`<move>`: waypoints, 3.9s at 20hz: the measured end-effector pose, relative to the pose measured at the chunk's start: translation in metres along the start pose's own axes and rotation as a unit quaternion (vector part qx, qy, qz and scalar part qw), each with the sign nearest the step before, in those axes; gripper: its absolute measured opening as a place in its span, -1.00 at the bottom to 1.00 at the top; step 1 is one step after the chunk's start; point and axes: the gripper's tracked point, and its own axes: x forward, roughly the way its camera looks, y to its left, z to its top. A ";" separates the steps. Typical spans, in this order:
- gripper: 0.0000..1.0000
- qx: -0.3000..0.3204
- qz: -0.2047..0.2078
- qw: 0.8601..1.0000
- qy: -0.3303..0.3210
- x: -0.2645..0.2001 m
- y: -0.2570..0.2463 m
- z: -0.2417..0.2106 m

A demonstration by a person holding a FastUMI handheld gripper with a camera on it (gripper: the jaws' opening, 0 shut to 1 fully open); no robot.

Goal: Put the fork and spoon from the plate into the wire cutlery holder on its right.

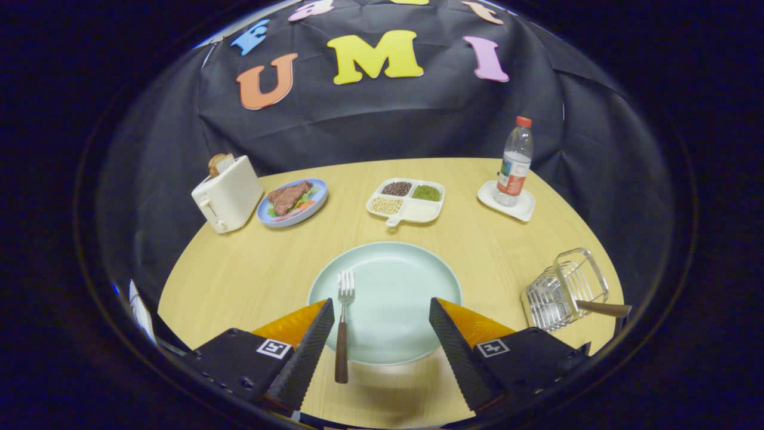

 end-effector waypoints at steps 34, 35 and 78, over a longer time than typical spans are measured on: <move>-0.99 -0.002 0.040 0.997 0.069 0.018 0.031 -0.011; -0.99 0.000 0.041 0.997 0.064 0.009 0.026 -0.008; -0.86 0.106 0.000 0.994 -0.014 -0.107 -0.221 0.003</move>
